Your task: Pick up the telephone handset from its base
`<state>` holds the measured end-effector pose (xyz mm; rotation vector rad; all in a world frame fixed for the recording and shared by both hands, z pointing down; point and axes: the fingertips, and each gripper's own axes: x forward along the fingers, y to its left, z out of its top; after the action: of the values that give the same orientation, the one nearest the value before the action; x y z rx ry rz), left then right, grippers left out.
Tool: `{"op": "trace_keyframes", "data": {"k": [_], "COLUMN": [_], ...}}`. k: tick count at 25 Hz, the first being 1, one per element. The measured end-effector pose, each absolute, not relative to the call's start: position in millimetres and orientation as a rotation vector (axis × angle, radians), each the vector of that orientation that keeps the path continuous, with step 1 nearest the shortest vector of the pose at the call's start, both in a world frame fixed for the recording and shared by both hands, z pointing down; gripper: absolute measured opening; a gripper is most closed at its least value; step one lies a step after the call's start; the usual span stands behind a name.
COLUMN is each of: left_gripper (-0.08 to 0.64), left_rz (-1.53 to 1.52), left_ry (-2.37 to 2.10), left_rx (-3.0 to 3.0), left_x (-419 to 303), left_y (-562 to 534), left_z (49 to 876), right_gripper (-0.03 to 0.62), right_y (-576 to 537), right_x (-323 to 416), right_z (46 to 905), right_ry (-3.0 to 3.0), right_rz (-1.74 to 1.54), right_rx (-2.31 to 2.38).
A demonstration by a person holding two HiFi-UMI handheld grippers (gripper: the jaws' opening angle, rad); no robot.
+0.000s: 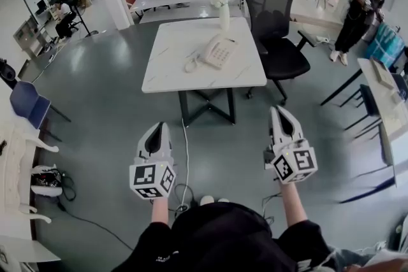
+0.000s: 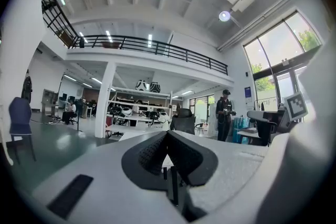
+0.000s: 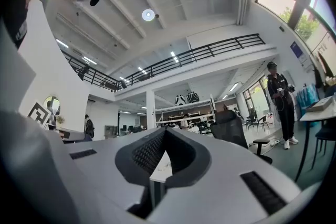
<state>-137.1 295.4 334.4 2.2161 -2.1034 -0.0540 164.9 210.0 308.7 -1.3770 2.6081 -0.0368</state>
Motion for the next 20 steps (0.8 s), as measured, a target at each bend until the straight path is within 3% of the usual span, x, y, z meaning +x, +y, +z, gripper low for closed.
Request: {"op": "trace_keyframes", "data": {"k": [20], "left_gripper": [0.0], "left_rz": [-0.008], "left_ry": [-2.17], "left_rx": [2.138], "left_x": [-114.3], "left_y": [281.6], "left_z": [351.7], "right_gripper": [-0.008], "right_y": [180.9], "right_x": [183.6], "right_z": [329.5], "right_ry": [2.603], "right_rz": [-0.104], "right_rx": [-1.294]}}
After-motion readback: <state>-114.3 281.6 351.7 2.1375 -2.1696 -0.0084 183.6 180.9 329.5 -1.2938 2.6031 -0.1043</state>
